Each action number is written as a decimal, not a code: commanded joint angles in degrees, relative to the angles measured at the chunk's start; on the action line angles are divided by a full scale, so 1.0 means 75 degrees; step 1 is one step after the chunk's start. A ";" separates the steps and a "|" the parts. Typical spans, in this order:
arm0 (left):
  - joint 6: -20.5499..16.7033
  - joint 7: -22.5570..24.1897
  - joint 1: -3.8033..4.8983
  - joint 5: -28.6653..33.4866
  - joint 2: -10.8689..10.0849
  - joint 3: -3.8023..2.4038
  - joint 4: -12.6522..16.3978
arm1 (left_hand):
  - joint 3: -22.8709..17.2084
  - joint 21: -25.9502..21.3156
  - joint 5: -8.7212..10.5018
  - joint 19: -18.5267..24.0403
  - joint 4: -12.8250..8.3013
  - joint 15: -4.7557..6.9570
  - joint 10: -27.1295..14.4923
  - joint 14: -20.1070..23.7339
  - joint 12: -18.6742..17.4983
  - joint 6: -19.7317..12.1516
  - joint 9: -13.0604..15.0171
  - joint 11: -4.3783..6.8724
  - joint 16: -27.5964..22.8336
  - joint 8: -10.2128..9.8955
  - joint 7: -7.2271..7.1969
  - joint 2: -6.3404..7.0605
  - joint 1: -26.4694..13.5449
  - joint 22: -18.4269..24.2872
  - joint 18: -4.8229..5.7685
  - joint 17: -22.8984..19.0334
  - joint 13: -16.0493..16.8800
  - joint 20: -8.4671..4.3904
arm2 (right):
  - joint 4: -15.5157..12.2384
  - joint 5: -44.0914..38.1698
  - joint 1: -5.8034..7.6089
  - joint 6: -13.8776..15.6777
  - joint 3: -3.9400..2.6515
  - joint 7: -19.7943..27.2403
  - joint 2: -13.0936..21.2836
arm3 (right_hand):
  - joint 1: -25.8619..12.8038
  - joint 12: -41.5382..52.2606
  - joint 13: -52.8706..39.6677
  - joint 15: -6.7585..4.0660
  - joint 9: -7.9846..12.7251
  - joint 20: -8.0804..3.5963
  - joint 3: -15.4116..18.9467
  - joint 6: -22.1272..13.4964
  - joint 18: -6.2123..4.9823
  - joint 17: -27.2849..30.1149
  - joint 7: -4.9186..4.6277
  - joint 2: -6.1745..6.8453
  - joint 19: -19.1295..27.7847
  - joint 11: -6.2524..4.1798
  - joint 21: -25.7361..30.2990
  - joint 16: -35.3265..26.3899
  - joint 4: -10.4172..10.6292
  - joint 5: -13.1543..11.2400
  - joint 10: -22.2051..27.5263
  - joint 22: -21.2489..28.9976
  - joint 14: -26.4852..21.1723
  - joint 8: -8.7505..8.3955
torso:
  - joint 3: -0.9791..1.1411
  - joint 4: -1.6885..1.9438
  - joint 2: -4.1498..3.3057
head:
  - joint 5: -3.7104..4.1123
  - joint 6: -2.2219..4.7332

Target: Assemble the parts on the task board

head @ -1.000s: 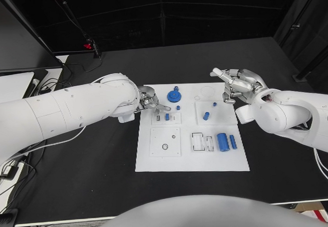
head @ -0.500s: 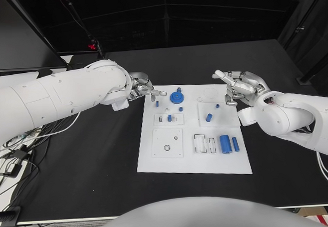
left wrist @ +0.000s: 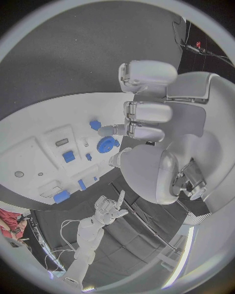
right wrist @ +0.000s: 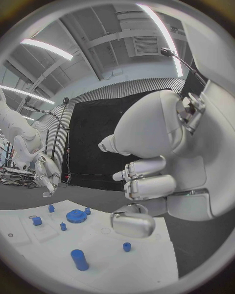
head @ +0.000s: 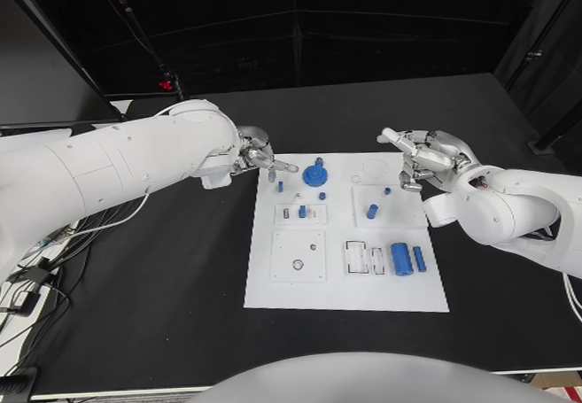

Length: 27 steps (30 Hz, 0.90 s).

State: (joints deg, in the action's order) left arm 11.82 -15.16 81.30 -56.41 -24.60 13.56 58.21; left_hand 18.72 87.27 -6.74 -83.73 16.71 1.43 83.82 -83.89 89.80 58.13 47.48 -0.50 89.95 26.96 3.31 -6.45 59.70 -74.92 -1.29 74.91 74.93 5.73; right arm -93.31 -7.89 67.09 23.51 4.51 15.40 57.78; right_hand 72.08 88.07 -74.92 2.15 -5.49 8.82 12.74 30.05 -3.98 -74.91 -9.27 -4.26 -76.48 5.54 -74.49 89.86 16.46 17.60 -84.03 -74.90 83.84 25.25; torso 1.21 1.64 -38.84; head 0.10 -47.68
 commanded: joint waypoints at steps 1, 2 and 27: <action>-0.0062 0.0070 -0.0037 -0.0631 0.0123 -0.0005 -0.0211 | -0.0063 0.0208 -0.0035 -0.0619 0.0007 0.0030 0.0824 -0.0815 0.0027 0.0287 -0.0021 0.0076 0.0006 -0.0049 -0.0076 -0.0015 -0.0137 -0.1933 0.0112 0.2012 0.2009 -0.0043 | -0.0001 0.0015 0.0008 -0.0094 -0.0004 0.0027 -0.0022 | -0.0029 -0.0001 -0.1600 0.0057 -0.0010 0.0003 0.0035 -0.0043 -0.0080 -0.2012 -0.0164 -0.0075 0.0075 0.0031 0.0036 0.0019 -0.0002 0.0025 -0.0230 -0.1099 0.0821 0.0030 | -0.0002 0.0006 -0.0003 | -0.0009 0.0044; -0.0085 0.0065 -0.0046 -0.0649 0.0152 -0.0005 -0.0261 | -0.0073 0.0240 -0.0042 -0.0663 0.0005 0.0045 0.0824 -0.0815 0.0027 0.0353 -0.0028 0.0093 0.0006 -0.0068 -0.0095 -0.0020 -0.0147 -0.1949 0.0124 0.2012 0.2009 -0.0055 | 0.0000 0.0015 0.0008 -0.0096 -0.0004 0.0027 -0.0026 | -0.0029 -0.0001 -0.1600 0.0057 -0.0010 0.0003 0.0035 -0.0043 -0.0080 -0.2012 -0.0164 -0.0075 0.0075 0.0031 0.0036 0.0019 -0.0002 0.0025 -0.0230 -0.1099 0.0821 0.0030 | -0.0002 0.0003 -0.0003 | -0.0014 0.0049; 0.0742 0.0315 -0.0235 -0.0727 0.0654 -0.0006 -0.1147 | -0.0154 0.0094 0.0116 -0.0450 -0.0020 0.0194 0.0824 -0.0815 0.0027 0.1581 -0.0847 0.0270 0.0006 -0.1366 -0.0287 -0.0470 0.0876 -0.1873 0.0068 0.2012 0.2009 -0.0209 | -0.0010 0.0014 0.0008 -0.0084 -0.0003 0.0010 -0.0070 | -0.0029 -0.0001 -0.1600 0.0057 -0.0010 0.0003 0.0035 -0.0043 -0.0080 -0.2012 -0.0164 -0.0075 0.0075 0.0031 0.0036 0.0019 -0.0002 0.0025 -0.0230 -0.1099 0.0821 0.0030 | 0.0001 0.0004 -0.0004 | -0.0043 0.0277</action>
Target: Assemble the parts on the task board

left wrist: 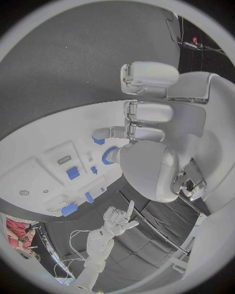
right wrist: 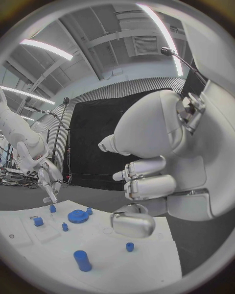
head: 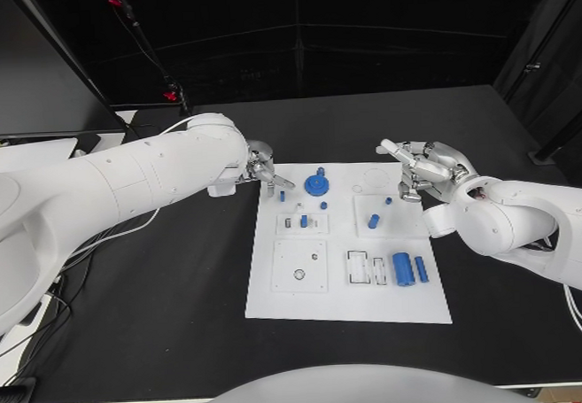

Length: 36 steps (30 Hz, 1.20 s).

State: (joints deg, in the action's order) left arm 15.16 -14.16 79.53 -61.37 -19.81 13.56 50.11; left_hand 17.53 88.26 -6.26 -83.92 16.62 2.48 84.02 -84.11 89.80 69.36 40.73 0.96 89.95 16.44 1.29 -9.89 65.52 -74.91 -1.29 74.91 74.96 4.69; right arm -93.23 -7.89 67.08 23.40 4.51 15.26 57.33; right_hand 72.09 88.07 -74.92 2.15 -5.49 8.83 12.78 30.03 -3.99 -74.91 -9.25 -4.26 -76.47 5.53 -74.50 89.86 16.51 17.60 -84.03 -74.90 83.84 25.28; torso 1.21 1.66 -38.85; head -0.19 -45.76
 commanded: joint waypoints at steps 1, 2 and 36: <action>0.0297 0.0193 -0.0007 -0.0066 0.0024 -0.0005 -0.0095 | 0.0007 -0.0036 0.0064 -0.0427 -0.0005 0.0060 0.0797 -0.0785 0.0027 0.0110 0.0074 0.0082 0.0007 0.0050 -0.0025 -0.0022 0.0109 -0.1875 0.0068 0.2012 0.2005 -0.0073 | -0.0021 0.0014 0.0009 -0.0068 -0.0004 0.0029 -0.0012 | -0.0029 -0.0001 -0.1600 0.0057 -0.0010 0.0003 0.0029 -0.0040 -0.0079 -0.2012 -0.0167 -0.0075 0.0075 0.0031 0.0036 0.0019 -0.0008 0.0025 -0.0230 -0.1099 0.0821 0.0027 | -0.0001 -0.0001 -0.0001 | -0.0005 0.0022; 0.0300 0.0210 -0.0016 -0.0066 0.0033 -0.0005 -0.0124 | 0.0011 -0.0029 0.0078 -0.0438 0.0004 0.0064 0.0797 -0.0785 0.0027 0.0129 0.0093 0.0089 0.0007 0.0056 -0.0030 -0.0049 0.0100 -0.1879 0.0071 0.2012 0.2005 -0.0076 | -0.0021 0.0014 0.0009 -0.0066 -0.0004 0.0028 -0.0014 | -0.0029 -0.0001 -0.1600 0.0057 -0.0010 0.0003 0.0029 -0.0040 -0.0079 -0.2012 -0.0167 -0.0075 0.0075 0.0031 0.0036 0.0019 -0.0008 0.0025 -0.0230 -0.1099 0.0821 0.0027 | 0.0002 0.0001 0.0002 | 0.0000 0.0016; 0.0028 0.0032 -0.0208 -0.0066 0.0408 -0.0006 -0.0654 | 0.0246 -0.0011 -0.0143 -0.0462 -0.0001 0.0114 0.0797 -0.0785 0.0027 0.0222 0.0275 0.0123 0.0007 -0.0107 -0.0056 -0.0241 -0.0138 -0.1887 0.0078 0.2012 0.2005 -0.0128 | -0.0047 0.0012 0.0009 -0.0078 -0.0004 0.0040 -0.0067 | -0.0030 0.0000 -0.1601 0.0058 -0.0010 0.0005 0.0039 -0.0047 -0.0082 -0.2012 -0.0168 -0.0078 0.0085 0.0033 0.0049 0.0019 -0.0008 0.0026 -0.0233 -0.1096 0.0821 0.0054 | -0.0001 0.0004 -0.0003 | 0.0023 -0.0020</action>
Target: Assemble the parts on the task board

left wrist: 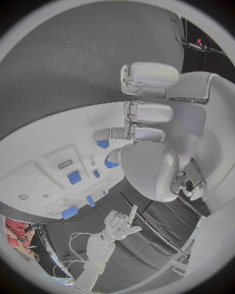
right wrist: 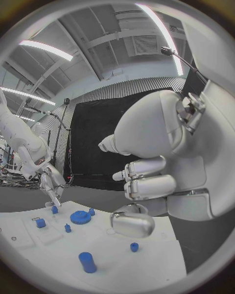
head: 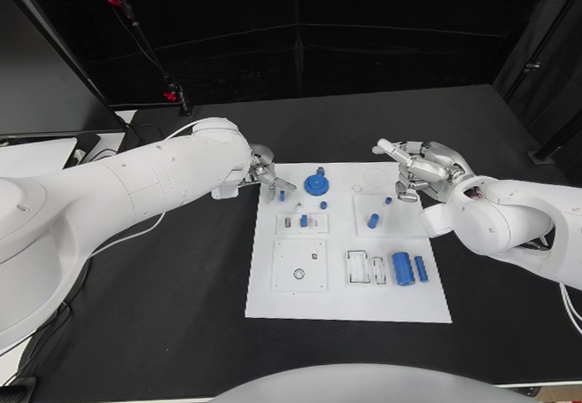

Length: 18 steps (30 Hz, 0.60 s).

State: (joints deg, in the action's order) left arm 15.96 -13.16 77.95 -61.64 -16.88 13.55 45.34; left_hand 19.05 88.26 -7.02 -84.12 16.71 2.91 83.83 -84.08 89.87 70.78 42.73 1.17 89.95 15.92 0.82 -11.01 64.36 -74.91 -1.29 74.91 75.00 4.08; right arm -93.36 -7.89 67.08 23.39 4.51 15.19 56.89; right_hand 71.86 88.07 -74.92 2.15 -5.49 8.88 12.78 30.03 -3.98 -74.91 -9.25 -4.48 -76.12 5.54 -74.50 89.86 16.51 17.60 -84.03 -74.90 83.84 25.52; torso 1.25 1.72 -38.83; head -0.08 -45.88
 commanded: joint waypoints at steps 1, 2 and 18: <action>-0.0102 -0.0106 -0.0004 -0.0030 0.0022 -0.0005 -0.0028 | 0.0041 -0.0015 -0.0055 -0.0431 -0.0013 0.0057 0.0823 -0.0789 0.0018 0.0031 0.0010 0.0095 0.0007 -0.0043 0.0006 -0.0101 0.0026 -0.1886 0.0077 0.2012 0.2001 -0.0048 | -0.0030 0.0013 0.0009 -0.0078 -0.0004 0.0048 -0.0010 | 0.0000 0.0000 -0.1600 0.0058 -0.0010 -0.0003 0.0039 -0.0047 -0.0082 -0.2013 -0.0167 -0.0048 0.0037 0.0033 0.0050 0.0019 -0.0008 0.0026 -0.0232 -0.1096 0.0821 0.0022 | -0.0007 -0.0006 -0.0009 | 0.0008 -0.0004; -0.0121 -0.0117 -0.0008 -0.0030 0.0031 -0.0005 -0.0039 | 0.0037 -0.0014 -0.0075 -0.0432 -0.0017 0.0058 0.0823 -0.0789 0.0018 0.0031 0.0014 0.0095 0.0007 -0.0051 0.0005 -0.0110 0.0045 -0.1886 0.0077 0.2012 0.2001 -0.0048 | -0.0030 0.0013 0.0009 -0.0079 -0.0004 0.0048 -0.0011 | 0.0000 0.0000 -0.1600 0.0058 -0.0010 -0.0003 0.0039 -0.0047 -0.0082 -0.2013 -0.0167 -0.0048 0.0037 0.0033 0.0050 0.0019 -0.0008 0.0026 -0.0232 -0.1096 0.0821 0.0022 | -0.0008 -0.0008 -0.0011 | 0.0011 -0.0004; -0.0090 -0.0149 -0.0067 -0.0030 0.0147 -0.0006 -0.0229 | -0.0029 -0.0039 -0.0304 -0.0397 -0.0030 0.0065 0.0823 -0.0789 0.0018 -0.0014 0.0062 0.0100 0.0007 -0.0175 0.0002 -0.0196 0.0381 -0.1873 0.0067 0.2012 0.2001 -0.0055 | -0.0007 0.0013 0.0009 -0.0088 -0.0004 0.0046 -0.0056 | 0.0002 0.0000 -0.1599 0.0060 -0.0009 -0.0002 0.0047 -0.0056 -0.0082 -0.2013 -0.0169 -0.0051 0.0037 0.0035 0.0051 0.0019 -0.0009 0.0033 -0.0232 -0.1098 0.0821 0.0045 | 0.0002 0.0003 -0.0003 | 0.0024 -0.0065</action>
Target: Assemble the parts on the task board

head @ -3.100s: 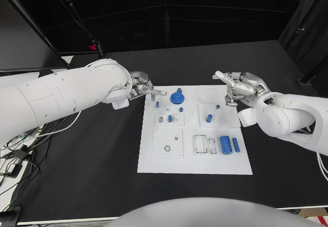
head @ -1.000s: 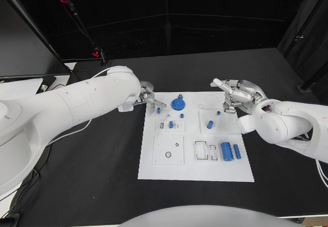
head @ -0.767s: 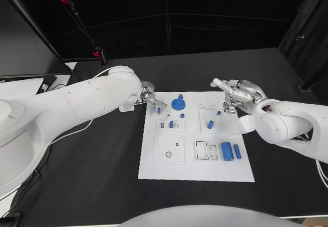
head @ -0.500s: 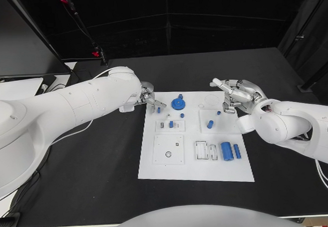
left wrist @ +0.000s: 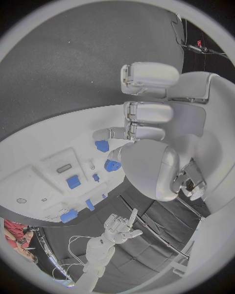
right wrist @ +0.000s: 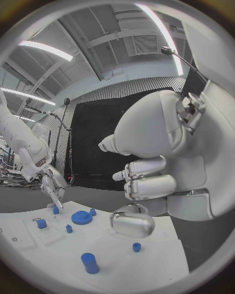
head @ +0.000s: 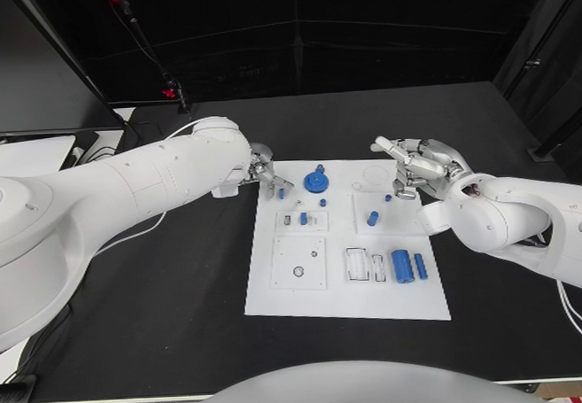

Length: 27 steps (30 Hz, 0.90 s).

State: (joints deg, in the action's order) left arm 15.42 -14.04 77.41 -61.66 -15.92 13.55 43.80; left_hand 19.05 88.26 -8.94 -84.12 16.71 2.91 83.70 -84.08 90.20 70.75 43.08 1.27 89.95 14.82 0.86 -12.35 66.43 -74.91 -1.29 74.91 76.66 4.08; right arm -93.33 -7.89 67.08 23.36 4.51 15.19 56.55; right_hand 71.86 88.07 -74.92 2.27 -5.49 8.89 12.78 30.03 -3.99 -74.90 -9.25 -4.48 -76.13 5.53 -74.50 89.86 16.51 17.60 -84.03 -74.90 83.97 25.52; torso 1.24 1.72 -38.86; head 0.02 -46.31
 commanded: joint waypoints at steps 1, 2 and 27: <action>-0.0010 -0.0025 0.0002 -0.0027 0.0025 -0.0006 -0.0035 | -0.0031 -0.0038 -0.0057 -0.0399 -0.0030 0.0065 0.0840 -0.0790 -0.0026 -0.0014 0.0017 0.0087 0.0007 -0.0034 -0.0002 -0.0021 0.0121 -0.1874 0.0067 0.2012 0.1779 -0.0055 | -0.0009 0.0013 0.0009 -0.0084 -0.0004 0.0045 -0.0014 | 0.0002 0.0000 -0.1599 0.0043 -0.0009 -0.0003 0.0047 -0.0056 -0.0082 -0.2013 -0.0169 -0.0051 0.0038 0.0036 0.0051 0.0019 -0.0009 0.0033 -0.0232 -0.1098 0.0804 0.0045 | 0.0001 0.0003 0.0002 | 0.0011 -0.0009; -0.0004 -0.0017 -0.0001 -0.0027 0.0031 -0.0006 -0.0046 | -0.0032 -0.0038 -0.0060 -0.0399 -0.0030 0.0065 0.0840 -0.0790 -0.0026 -0.0015 0.0018 0.0087 0.0007 -0.0036 -0.0001 -0.0022 0.0125 -0.1874 0.0067 0.2012 0.1779 -0.0056 | -0.0006 0.0013 0.0009 -0.0083 -0.0004 0.0044 -0.0017 | 0.0002 0.0000 -0.1599 0.0043 -0.0009 -0.0003 0.0047 -0.0056 -0.0082 -0.2013 -0.0169 -0.0051 0.0038 0.0036 0.0051 0.0019 -0.0009 0.0033 -0.0232 -0.1098 0.0804 0.0045 | 0.0002 0.0004 0.0003 | 0.0011 -0.0012; 0.0105 0.0238 -0.0025 0.0031 0.0082 -0.0006 -0.0081 | 0.0049 -0.0025 -0.0298 -0.0418 -0.0026 0.0048 0.0840 -0.0790 -0.0026 -0.0150 0.0104 0.0063 0.0007 -0.0126 0.0028 0.0117 0.0336 -0.1881 0.0073 0.2012 0.1779 -0.0051 | 0.0049 0.0012 0.0009 -0.0075 -0.0004 0.0014 -0.0034 | 0.0004 0.0002 -0.1600 0.0045 -0.0008 -0.0002 0.0051 -0.0063 -0.0085 -0.2013 -0.0169 -0.0054 0.0047 0.0037 0.0062 0.0019 -0.0010 0.0038 -0.0234 -0.1094 0.0804 0.0059 | 0.0007 0.0009 0.0010 | 0.0057 -0.0066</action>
State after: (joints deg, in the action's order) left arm 15.68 -13.18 77.14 -61.67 -15.39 13.55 43.20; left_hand 19.21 88.26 -10.94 -84.12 16.53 2.90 83.57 -84.08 90.26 69.91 43.81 1.13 89.95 14.24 1.06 -11.48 68.42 -74.91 -1.29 74.91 78.80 4.09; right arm -92.91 -7.90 67.08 23.30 4.51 15.13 56.33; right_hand 71.86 88.07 -74.92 2.36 -5.49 8.90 12.78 30.03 -3.98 -74.90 -9.25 -4.48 -76.14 5.53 -74.23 89.86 16.51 17.60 -84.03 -74.90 84.05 25.75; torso 1.29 1.77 -38.75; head 0.39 -46.81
